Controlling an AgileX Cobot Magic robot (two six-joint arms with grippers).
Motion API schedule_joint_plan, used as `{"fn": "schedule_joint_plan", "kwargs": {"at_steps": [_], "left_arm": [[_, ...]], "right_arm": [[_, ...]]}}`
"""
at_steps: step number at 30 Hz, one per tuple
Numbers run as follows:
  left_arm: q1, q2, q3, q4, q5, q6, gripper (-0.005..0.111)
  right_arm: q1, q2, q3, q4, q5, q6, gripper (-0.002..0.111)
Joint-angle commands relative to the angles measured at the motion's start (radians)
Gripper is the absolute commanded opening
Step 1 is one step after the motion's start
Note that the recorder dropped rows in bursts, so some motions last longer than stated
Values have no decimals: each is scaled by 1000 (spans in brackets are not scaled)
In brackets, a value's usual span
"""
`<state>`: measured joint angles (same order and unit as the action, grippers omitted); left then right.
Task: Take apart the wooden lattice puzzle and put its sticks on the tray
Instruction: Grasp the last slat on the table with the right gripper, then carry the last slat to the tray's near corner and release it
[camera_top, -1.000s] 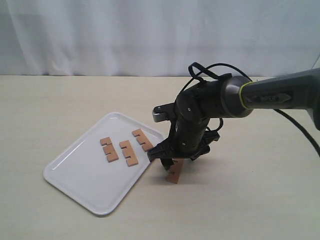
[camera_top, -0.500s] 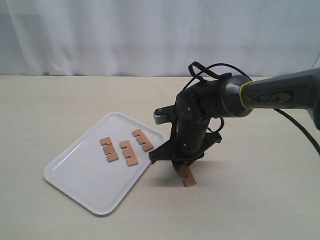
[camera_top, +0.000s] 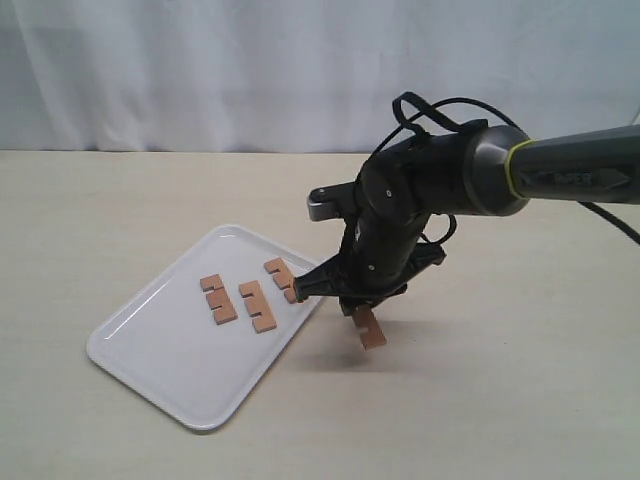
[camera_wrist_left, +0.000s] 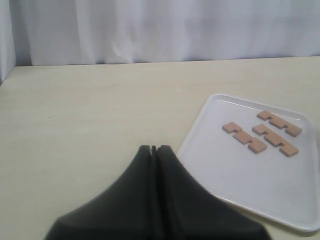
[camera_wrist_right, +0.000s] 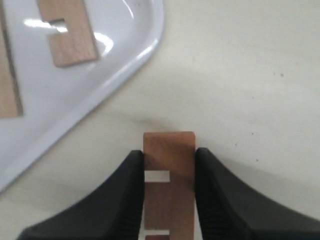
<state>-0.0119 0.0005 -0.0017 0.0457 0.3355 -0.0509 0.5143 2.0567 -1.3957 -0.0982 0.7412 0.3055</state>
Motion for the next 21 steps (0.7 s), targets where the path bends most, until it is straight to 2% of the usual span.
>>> {"fn": "schedule_joint_plan", "kwargs": {"at_steps": [1, 4, 8, 12, 21], "left_arm": [[-7, 0, 2, -2, -12, 1, 0], [-7, 0, 2, -2, -12, 1, 0], [-7, 0, 2, -2, -12, 1, 0], [-7, 0, 2, -2, -12, 1, 0], [-7, 0, 2, -2, -12, 1, 0]], "right_arm": [[1, -17, 1, 107, -114, -5, 4], [1, -12, 1, 204, -208, -67, 4], [37, -11, 1, 357, -321, -328, 4], [110, -11, 1, 487, -401, -507, 4], [276, 47, -16, 502, -517, -672, 5]]}}
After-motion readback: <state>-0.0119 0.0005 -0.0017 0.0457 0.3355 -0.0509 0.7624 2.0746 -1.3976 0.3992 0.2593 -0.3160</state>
